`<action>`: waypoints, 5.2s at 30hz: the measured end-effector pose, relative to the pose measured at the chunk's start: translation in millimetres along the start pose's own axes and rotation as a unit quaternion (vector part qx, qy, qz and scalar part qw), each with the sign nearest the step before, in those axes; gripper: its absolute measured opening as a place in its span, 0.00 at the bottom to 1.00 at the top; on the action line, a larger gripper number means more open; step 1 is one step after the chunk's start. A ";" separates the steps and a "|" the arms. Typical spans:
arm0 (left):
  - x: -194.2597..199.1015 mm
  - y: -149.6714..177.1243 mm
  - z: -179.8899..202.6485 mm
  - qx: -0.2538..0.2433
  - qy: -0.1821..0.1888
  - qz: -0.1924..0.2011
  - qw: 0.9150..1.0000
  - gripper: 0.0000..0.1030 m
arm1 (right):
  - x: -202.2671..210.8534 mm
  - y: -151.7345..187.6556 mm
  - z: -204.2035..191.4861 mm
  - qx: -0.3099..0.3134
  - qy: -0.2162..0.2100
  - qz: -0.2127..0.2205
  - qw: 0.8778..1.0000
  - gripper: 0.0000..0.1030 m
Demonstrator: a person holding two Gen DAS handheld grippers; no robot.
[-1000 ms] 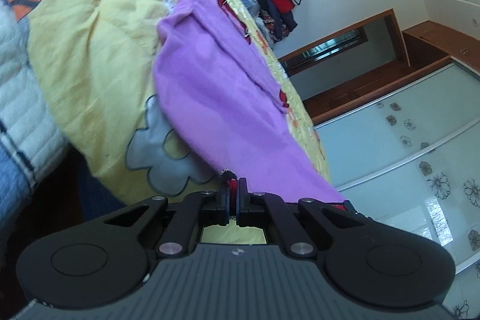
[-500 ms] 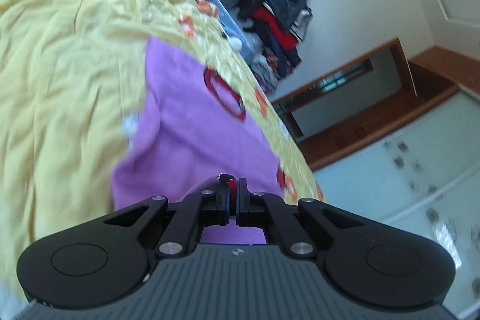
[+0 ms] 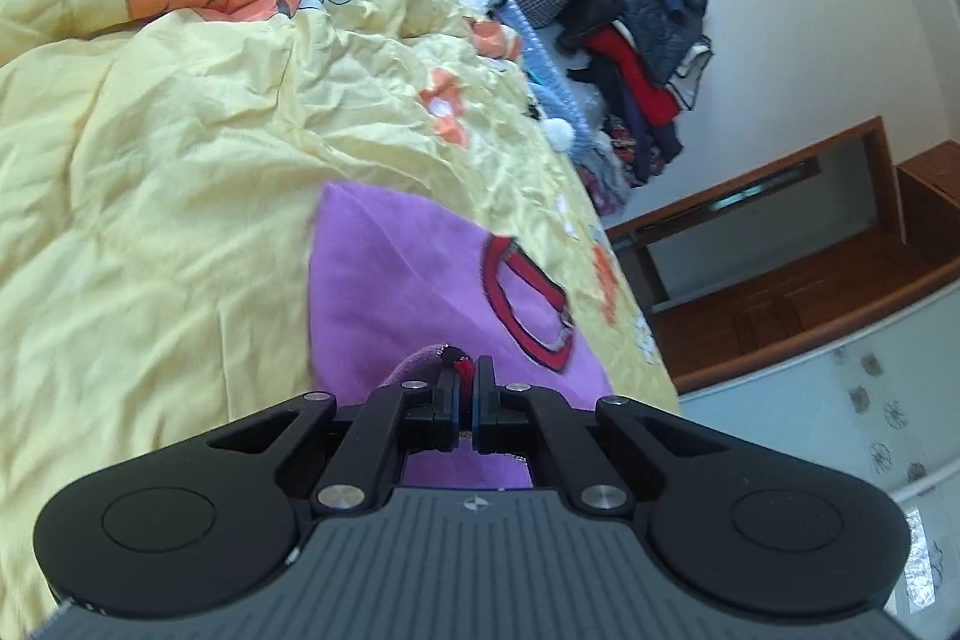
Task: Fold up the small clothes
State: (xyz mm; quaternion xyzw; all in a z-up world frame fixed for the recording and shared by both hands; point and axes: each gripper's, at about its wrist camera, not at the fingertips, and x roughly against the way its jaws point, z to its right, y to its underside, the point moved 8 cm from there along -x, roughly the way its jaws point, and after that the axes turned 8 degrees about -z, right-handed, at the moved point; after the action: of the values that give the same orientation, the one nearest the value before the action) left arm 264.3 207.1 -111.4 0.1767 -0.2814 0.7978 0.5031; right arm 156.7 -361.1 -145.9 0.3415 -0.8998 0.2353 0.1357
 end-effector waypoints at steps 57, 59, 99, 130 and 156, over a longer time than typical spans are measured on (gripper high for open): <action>38.2 126.7 -35.4 -0.017 -0.054 -0.053 0.997 0.86 | 68.3 89.5 47.0 0.030 0.041 -0.066 0.996 0.99; 31.6 124.6 -43.6 0.008 -0.047 -0.055 0.997 0.87 | 68.3 90.6 46.9 0.018 0.023 -0.053 0.998 0.99; 8.8 124.3 -38.2 0.070 -0.048 -0.073 0.994 0.07 | 83.8 57.2 20.6 0.074 0.029 -0.019 0.997 0.02; -27.3 116.1 -51.0 0.070 -0.051 -0.083 0.993 0.05 | -9.3 102.2 34.4 -0.029 0.018 -0.056 0.998 0.06; 67.4 136.0 -33.8 -0.009 -0.204 -0.001 0.979 0.80 | 108.6 131.3 6.6 0.174 0.157 0.013 0.972 0.56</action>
State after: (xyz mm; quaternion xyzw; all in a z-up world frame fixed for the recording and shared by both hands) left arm 112.5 230.1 -136.6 0.3317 -0.3855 0.7419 0.4371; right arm -12.3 -338.2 -151.0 0.3064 -0.8169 0.4406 0.2112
